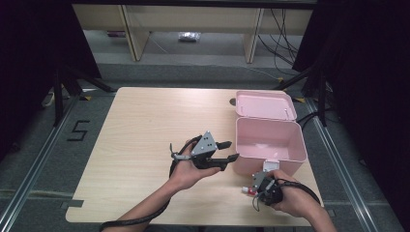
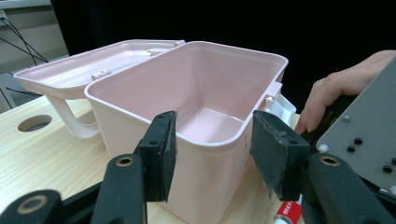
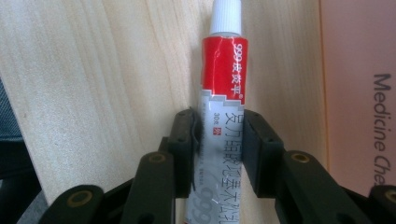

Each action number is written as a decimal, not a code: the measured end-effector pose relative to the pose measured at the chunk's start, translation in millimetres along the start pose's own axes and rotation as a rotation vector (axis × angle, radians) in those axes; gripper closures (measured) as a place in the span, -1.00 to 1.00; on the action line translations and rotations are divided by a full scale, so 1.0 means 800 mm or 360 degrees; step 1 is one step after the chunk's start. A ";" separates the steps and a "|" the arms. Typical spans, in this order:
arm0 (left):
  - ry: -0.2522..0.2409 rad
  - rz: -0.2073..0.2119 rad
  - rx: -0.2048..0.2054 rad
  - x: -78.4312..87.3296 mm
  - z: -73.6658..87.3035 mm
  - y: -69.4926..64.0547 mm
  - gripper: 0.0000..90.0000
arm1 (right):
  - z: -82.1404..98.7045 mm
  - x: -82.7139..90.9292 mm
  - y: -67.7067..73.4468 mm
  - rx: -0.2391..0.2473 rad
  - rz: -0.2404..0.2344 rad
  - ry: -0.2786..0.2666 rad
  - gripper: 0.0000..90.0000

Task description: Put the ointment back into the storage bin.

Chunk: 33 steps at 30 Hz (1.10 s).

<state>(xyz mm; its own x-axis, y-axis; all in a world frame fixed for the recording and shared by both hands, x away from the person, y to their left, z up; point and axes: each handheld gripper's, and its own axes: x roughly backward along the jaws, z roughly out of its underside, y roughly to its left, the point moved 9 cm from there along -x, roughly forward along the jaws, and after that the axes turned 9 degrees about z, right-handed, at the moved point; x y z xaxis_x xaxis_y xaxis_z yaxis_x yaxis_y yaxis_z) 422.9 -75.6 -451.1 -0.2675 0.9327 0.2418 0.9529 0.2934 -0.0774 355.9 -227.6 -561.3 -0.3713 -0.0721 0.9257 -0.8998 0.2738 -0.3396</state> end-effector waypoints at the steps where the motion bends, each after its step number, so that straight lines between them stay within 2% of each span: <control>1: 0.0000 0.0000 0.0000 0.000 0.000 0.000 0.11 | 0.000 0.000 0.000 0.0000 0.0000 0.0000 0.51; 5: 0.0002 -0.0001 -0.0002 0.000 0.000 0.000 0.11 | 0.000 0.001 0.003 -0.0018 -0.0047 0.0022 0.58; 11: -0.0002 0.0004 -0.0002 -0.001 0.000 -0.001 0.11 | 0.000 0.001 0.004 -0.0037 -0.0078 0.0033 0.58; 16: -0.0004 0.0002 0.0000 -0.001 0.000 -0.001 0.12 | 0.001 0.001 0.004 -0.0007 -0.0097 0.0030 0.59; 17: -0.0001 0.0000 -0.0003 0.000 0.000 -0.001 0.12 | 0.002 0.002 0.005 -0.0026 -0.0098 0.0042 0.59; 19: -0.0003 0.0000 -0.0002 0.000 0.000 -0.001 0.12 | 0.001 0.002 0.005 -0.0004 -0.0102 0.0026 0.59; 25: -0.0004 0.0003 -0.0007 0.000 0.000 -0.001 0.12 | 0.002 0.003 0.006 -0.0008 -0.0113 0.0029 0.59; 28: -0.0010 0.0001 -0.0002 0.000 -0.001 -0.001 0.12 | 0.003 0.005 0.008 -0.0044 -0.0111 0.0034 0.59; 31: -0.0005 0.0002 -0.0014 0.001 -0.001 -0.001 0.12 | 0.002 0.006 0.003 0.0007 -0.0094 0.0009 0.59; 33: -0.0011 0.0004 -0.0010 0.000 -0.001 -0.002 0.12 | 0.002 0.007 0.002 0.0007 -0.0096 0.0010 0.59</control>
<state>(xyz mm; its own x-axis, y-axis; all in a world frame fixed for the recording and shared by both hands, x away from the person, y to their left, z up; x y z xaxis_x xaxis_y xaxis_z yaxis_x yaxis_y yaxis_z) 421.5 -75.9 -449.8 -0.2661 0.9349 0.2349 0.9544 0.2898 -0.0722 351.8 -229.3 -557.2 -0.3147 -0.0821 0.9456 -0.9216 0.2651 -0.2837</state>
